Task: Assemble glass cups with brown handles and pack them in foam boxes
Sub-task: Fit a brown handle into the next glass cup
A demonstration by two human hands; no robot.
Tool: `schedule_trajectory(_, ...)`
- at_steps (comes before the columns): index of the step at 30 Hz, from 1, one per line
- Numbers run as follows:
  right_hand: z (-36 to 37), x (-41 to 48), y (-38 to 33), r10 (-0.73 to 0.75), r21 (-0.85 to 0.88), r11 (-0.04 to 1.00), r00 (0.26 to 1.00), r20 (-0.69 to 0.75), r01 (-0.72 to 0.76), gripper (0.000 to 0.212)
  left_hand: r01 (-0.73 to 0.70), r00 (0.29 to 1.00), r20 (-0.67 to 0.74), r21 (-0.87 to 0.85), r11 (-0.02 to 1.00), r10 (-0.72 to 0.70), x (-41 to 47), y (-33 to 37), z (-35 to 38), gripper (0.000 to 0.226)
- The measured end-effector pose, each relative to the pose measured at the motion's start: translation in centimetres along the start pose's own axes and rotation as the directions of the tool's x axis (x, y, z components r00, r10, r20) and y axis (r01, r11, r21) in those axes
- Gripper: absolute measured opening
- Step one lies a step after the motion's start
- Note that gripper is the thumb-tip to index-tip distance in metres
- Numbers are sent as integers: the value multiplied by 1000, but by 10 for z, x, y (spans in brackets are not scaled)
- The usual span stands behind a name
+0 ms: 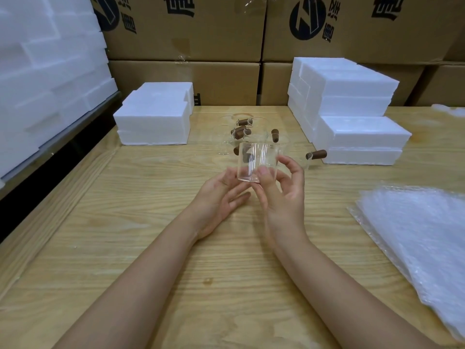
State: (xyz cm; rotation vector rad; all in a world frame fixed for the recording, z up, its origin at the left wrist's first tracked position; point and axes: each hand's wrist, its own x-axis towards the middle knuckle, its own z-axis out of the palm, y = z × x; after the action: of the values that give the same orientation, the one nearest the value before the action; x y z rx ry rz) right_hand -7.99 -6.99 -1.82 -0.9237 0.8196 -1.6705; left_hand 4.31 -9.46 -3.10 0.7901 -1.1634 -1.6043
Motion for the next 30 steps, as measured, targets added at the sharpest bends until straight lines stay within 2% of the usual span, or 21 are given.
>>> schedule_trajectory(5,1,3,0,154,196,966,985,81,-167,46,49,996,81,-31,998,-46,1,-3,-2,102)
schedule_trajectory(7,1,3,0,223,257,935,968,113,-245,51,35,994,100,-32,999,-32,2,-4,-4,93)
schedule_trajectory(10,0,5,-1,281,287,906,949,142,-312,49,-11,999,50,-38,999,13,3,-8,-3,72)
schedule_trajectory(14,-1,5,3,273,206,936,958,94,-287,53,-83,996,-24,-36,996,82,3,-8,-3,69)
schedule_trajectory(18,-3,6,2,125,65,990,992,-8,-124,40,-135,986,-93,29,990,137,4,-6,-1,55)
schedule_trajectory(21,-2,5,2,58,0,998,997,40,-58,43,-185,971,-137,76,980,194,5,-8,0,71)
schedule_trajectory(24,0,1,5,29,-57,998,999,46,-26,50,-224,959,-147,128,966,242,5,-10,0,55)
schedule_trajectory(25,0,1,5,21,-66,998,999,38,-18,52,-236,956,-146,136,962,256,5,-10,1,56)
schedule_trajectory(30,-1,5,3,70,9,997,997,19,-70,60,-280,946,-136,122,952,295,3,-8,6,90)
